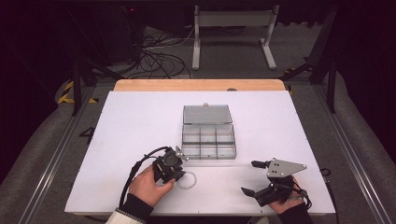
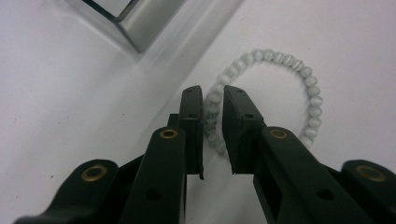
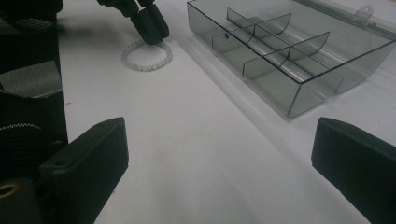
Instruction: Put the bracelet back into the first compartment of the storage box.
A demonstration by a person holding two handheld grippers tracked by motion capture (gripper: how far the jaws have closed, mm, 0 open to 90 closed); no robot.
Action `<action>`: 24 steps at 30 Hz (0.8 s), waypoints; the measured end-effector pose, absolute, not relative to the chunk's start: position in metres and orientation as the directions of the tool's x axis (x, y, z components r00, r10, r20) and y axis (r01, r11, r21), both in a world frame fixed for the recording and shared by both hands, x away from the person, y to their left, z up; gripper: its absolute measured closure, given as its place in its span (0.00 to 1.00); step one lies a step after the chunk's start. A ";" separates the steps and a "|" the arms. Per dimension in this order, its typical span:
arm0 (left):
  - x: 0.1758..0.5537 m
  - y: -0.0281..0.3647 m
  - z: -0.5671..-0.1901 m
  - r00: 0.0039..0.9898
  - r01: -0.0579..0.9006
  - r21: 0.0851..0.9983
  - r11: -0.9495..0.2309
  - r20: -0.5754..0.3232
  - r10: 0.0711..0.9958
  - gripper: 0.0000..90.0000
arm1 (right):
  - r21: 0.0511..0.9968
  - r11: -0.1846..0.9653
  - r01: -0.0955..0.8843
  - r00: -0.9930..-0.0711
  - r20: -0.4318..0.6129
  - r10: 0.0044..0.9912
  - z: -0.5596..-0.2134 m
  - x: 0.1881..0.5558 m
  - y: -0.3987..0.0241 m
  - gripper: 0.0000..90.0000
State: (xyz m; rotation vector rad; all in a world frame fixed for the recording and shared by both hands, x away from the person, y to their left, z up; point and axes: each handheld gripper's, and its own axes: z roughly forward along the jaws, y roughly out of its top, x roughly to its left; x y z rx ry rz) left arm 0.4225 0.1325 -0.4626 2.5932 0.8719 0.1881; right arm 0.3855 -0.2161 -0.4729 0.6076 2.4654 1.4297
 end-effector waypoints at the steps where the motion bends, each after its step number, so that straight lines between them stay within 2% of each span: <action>1: 0.423 0.132 -0.463 0.797 0.551 0.405 -0.729 0.004 0.604 0.88 | 0.866 0.440 0.238 -0.889 0.012 0.458 -0.473 0.386 -0.216 0.05; 7: 0.424 0.131 -0.463 0.794 0.555 0.400 -0.729 0.005 0.608 0.94 | 0.866 0.440 0.239 -0.889 0.012 0.458 -0.473 0.386 -0.216 0.05; 20: 0.424 0.131 -0.462 0.792 0.560 0.402 -0.724 -0.003 0.611 0.95 | 0.867 0.438 0.236 -0.890 0.012 0.456 -0.473 0.385 -0.216 0.05; 24: 0.423 0.134 -0.457 0.792 0.556 0.435 -0.708 -0.019 0.610 0.95 | 0.867 0.439 0.237 -0.890 0.012 0.456 -0.473 0.385 -0.216 0.05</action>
